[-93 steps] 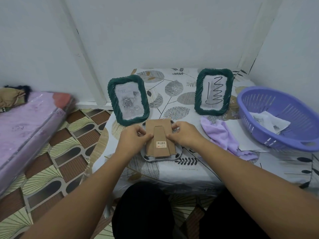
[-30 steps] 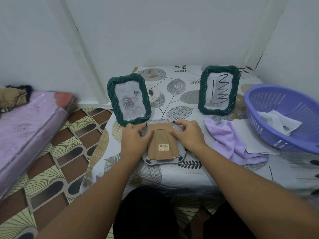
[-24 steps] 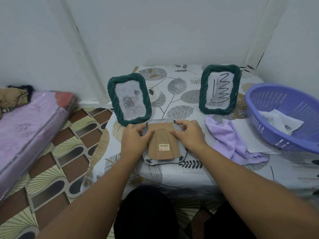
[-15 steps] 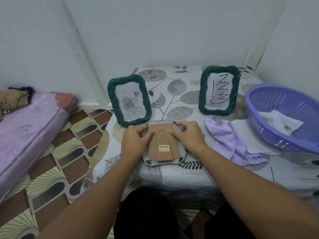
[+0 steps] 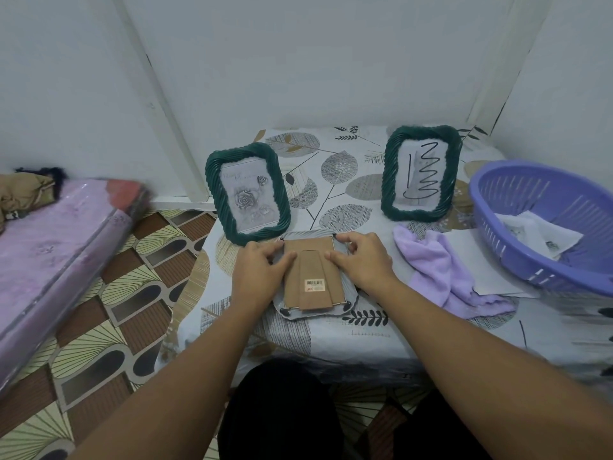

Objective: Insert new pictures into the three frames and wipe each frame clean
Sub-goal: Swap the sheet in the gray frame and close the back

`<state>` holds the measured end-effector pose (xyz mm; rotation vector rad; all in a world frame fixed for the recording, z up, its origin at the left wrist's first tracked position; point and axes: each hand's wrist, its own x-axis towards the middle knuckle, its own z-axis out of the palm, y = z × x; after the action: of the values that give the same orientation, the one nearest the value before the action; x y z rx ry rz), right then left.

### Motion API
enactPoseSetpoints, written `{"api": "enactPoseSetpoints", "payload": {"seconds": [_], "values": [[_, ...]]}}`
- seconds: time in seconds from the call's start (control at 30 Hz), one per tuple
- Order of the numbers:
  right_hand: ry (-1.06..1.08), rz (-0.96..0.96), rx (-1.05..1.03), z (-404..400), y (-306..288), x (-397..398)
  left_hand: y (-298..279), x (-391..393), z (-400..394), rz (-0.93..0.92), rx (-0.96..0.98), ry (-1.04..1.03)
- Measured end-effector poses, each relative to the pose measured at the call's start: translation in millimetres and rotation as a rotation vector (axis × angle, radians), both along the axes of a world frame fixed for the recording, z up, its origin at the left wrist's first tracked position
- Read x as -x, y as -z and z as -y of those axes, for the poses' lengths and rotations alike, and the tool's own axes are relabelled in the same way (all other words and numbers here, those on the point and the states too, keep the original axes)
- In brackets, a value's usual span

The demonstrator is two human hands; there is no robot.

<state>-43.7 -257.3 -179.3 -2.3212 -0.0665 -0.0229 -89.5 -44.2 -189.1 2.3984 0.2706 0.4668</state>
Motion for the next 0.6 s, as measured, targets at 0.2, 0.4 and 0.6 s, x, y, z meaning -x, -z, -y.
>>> {"api": "enactPoseSetpoints", "payload": {"seconds": [0.2,0.4,0.6], "values": [[-0.003,-0.006,0.003,-0.2,-0.9,0.8,-0.7,1.7,0.7,0.011,0.025,-0.023],[0.003,-0.040,-0.023,-1.1,-1.5,-0.1,2.5,-1.0,-1.1,-0.003,0.003,-0.015],[0.004,-0.084,-0.033,-2.3,-3.3,-2.6,2.5,-1.4,-2.1,-0.006,0.025,-0.008]]}}
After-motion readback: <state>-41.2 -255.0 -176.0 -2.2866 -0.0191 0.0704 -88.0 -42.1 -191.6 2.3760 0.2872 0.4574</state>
